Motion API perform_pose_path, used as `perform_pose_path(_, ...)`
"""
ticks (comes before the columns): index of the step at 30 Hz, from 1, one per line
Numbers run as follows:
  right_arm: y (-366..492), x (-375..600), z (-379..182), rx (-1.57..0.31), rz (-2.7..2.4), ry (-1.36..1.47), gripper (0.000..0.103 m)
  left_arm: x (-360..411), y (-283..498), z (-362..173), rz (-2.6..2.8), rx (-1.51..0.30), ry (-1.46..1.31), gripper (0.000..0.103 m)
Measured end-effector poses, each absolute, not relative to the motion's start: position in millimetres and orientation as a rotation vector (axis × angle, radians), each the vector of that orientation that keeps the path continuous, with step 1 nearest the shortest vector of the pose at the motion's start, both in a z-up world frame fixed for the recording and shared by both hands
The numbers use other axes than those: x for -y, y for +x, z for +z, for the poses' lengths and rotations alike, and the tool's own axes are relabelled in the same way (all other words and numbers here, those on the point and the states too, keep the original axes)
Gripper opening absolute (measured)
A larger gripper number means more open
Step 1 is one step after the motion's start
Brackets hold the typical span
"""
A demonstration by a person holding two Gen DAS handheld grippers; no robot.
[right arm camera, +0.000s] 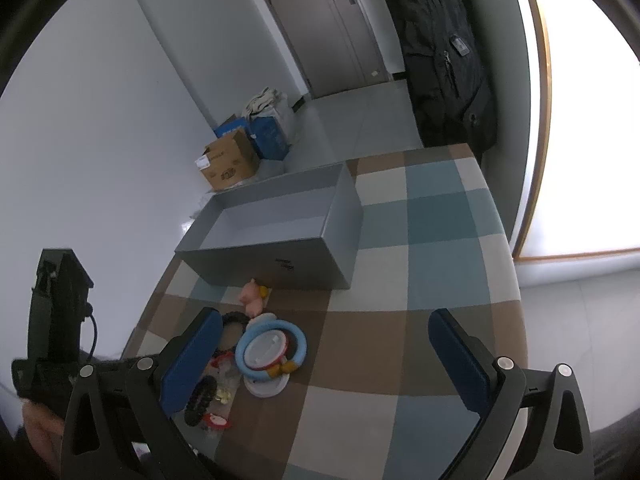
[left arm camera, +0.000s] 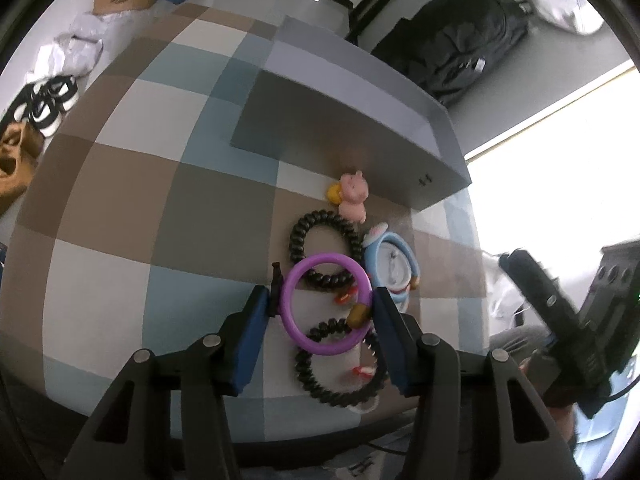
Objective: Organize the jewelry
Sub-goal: 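Grasp the purple ring with the left tool, then lift the purple ring with the left tool while the right tool grasps a red clip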
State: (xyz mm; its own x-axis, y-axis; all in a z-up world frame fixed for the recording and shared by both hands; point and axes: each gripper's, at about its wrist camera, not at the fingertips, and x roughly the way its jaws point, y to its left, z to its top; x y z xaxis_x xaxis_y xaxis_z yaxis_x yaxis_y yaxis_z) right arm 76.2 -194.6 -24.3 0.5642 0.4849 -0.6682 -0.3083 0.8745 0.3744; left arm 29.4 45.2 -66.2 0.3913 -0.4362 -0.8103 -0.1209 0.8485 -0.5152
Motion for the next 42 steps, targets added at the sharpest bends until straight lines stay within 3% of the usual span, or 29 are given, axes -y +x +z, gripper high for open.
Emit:
perform_pose_path(6, 69, 188, -29, -0.904, 0.519, 0.203, 0.101, -55, 27, -55, -0.223, -1.126, -0.579, 0.046)
perform_pose_path(14, 42, 164, -36, -1.000, 0.716, 0.182, 0.079, -64, 31, -43, -0.228, -1.069, -0.636, 0.046)
perform_pose_path(24, 4, 111, -50, -1.028, 0.831, -0.073, 0.060, -67, 29, -39, -0.235, -1.038, -0.657, 0.046)
perform_pose_path(27, 0, 101, -55, -1.028, 0.819, -0.125, 0.045, -68, 27, -38, -0.238, -1.033, -0.655, 0.046)
perform_pose_path(29, 1, 99, -60, -1.043, 0.797, -0.158, 0.025, -68, 27, -38, -0.236, -1.031, -0.653, 0.046)
perform_pose_path(30, 0, 98, -62, -1.048, 0.788, -0.167, 0.022, -67, 27, -38, -0.235, -1.033, -0.650, 0.046)
perform_pose_path(42, 21, 120, -55, -1.023, 0.654, -0.125, 0.019, -68, 27, -37, -0.234, -1.030, -0.636, 0.046)
